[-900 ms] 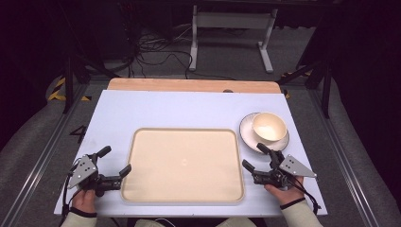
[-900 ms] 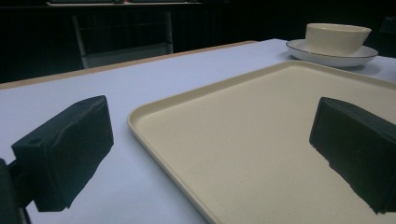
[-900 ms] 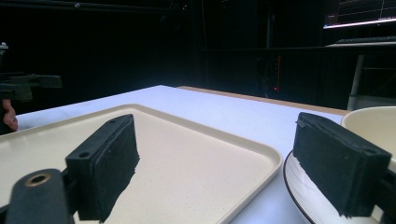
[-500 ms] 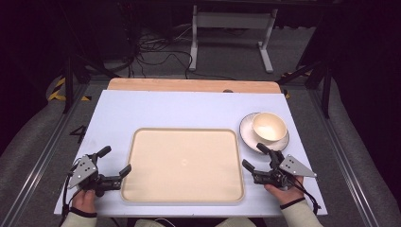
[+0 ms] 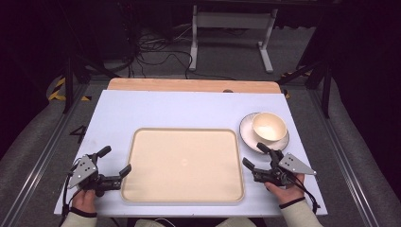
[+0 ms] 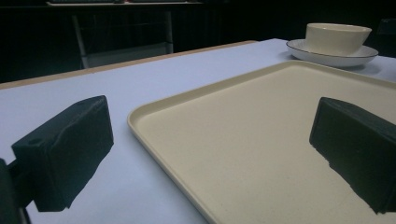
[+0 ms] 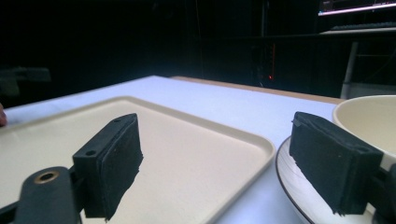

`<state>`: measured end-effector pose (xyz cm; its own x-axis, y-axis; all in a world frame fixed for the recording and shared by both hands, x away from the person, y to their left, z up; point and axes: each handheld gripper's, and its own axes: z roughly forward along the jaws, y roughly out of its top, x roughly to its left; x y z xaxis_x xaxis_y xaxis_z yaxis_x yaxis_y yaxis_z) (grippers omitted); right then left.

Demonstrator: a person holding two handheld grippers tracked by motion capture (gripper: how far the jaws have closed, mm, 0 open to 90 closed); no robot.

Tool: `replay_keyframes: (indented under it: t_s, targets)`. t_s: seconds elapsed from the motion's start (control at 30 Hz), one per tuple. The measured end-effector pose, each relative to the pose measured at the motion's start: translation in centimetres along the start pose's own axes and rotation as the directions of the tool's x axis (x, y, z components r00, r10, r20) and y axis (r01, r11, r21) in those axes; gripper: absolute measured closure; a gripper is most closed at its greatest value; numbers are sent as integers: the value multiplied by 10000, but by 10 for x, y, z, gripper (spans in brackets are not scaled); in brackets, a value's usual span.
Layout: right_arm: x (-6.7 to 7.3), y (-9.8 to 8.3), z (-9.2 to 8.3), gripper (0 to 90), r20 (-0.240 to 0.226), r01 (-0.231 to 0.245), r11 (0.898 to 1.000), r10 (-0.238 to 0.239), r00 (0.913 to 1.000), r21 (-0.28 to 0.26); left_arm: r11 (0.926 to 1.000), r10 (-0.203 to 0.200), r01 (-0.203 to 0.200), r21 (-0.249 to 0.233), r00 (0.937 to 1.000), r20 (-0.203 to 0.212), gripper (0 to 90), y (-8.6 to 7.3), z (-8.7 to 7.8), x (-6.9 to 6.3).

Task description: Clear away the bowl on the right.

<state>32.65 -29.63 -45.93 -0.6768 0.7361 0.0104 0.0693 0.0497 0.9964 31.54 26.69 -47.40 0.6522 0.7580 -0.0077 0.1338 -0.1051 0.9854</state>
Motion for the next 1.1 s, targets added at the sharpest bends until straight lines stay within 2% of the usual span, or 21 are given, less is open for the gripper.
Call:
replay_keyframes:
  t_s: [0.03,0.13,0.23,0.5,0.67,0.8,0.97,1.1]
  targets:
    - [0,1,0,167,52,122,9999,-122,9999,119,10000,0,0,0,10000,2,3,0,0,0]
    - [1,6,0,183,135,17,9997,-20,9999,239,10000,-6,6,-23,10000,1,3,0,0,0]
    - [3,14,0,184,104,58,9999,-59,9999,146,10000,-7,7,-17,10000,-7,3,0,0,0]
    - [10,37,5,189,-439,81,10000,-83,9990,-57,10000,4,-4,7,10000,7,3,0,0,0]
    - [11,52,7,186,-303,12,9996,-20,9995,-271,10000,9,-9,4,10000,11,3,0,0,0]
    - [8,60,8,187,-225,-34,9998,30,9997,-193,10000,-2,2,-16,10000,4,3,0,0,0]
    - [9,70,9,192,-221,195,9993,-202,9996,-320,10000,-13,13,-10,10000,0,3,0,0,0]
    - [8,76,10,192,-223,109,9989,-120,9997,-460,10000,-17,17,-11,10000,-1,3,0,1,0]
